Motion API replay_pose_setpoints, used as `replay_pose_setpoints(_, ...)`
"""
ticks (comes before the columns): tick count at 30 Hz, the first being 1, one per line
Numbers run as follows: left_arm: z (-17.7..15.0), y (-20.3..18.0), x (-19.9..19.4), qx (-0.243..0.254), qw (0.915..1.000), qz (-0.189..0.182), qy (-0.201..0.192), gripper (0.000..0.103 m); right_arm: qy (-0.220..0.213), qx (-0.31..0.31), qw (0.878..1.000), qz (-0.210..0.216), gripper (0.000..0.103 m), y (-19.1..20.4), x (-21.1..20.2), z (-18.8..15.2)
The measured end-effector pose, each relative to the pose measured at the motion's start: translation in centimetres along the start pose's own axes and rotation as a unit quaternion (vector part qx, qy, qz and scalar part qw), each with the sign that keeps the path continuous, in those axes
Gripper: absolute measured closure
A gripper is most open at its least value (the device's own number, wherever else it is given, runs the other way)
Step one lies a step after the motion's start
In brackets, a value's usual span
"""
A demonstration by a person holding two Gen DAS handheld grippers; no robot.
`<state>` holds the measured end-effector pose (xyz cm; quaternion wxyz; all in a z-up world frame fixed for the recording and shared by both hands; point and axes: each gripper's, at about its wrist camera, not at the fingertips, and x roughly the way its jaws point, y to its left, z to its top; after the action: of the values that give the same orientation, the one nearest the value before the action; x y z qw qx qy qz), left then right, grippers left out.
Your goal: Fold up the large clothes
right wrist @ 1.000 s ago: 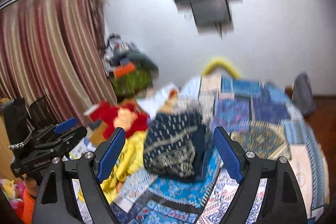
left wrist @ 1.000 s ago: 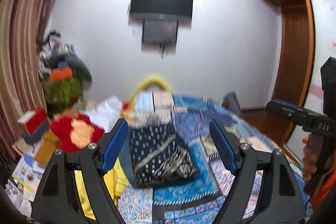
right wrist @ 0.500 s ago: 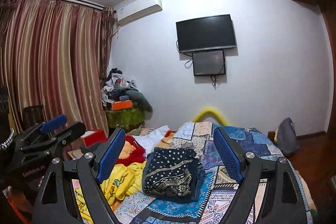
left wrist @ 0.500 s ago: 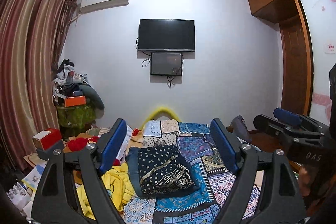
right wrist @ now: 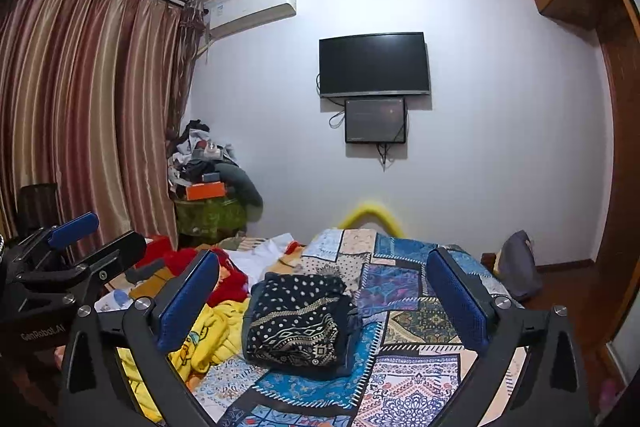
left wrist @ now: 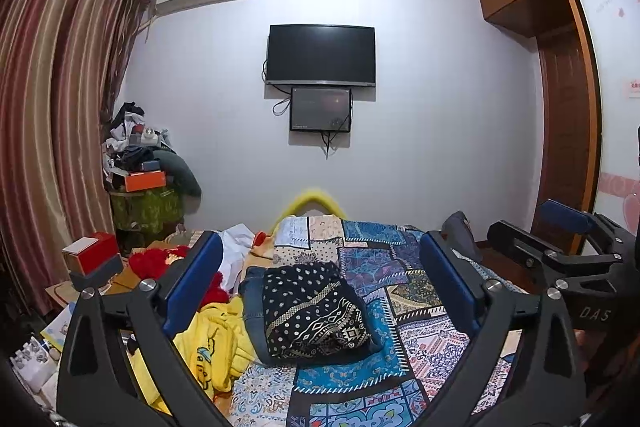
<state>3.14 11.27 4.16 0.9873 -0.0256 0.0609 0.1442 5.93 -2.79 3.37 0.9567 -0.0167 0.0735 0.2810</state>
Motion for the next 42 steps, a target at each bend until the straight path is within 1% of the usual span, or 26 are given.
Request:
replay_pose_setpoints(7, -0.7, 0.6, 0.6, -0.003, 0.9999, 0.003, 0.01, 0.004, 0.015, 0.005, 1.0, 0.004, 0.0, -0.2, 1.0, -0.5)
replay_pose_setpoints(20, -0.7, 1.3, 1.5, -0.006, 0.9998, 0.006, 0.019, 0.003, 0.02, 0.004, 1.0, 0.003, 0.0, -0.3, 1.4, -0.8)
replay_pose_setpoints(33, -0.8, 1.2, 1.5, -0.006, 0.9997, -0.003, 0.022, 0.003, 0.023, 0.015, 1.0, 0.0, 0.0, -0.5, 1.3, -1.2)
replay_pose_setpoints(42, -0.6, 1.6, 1.8, -0.007, 0.9994, -0.018, 0.028, 0.003, 0.018, 0.021, 1.0, -0.008, 0.0, -0.9, 1.1, -0.9)
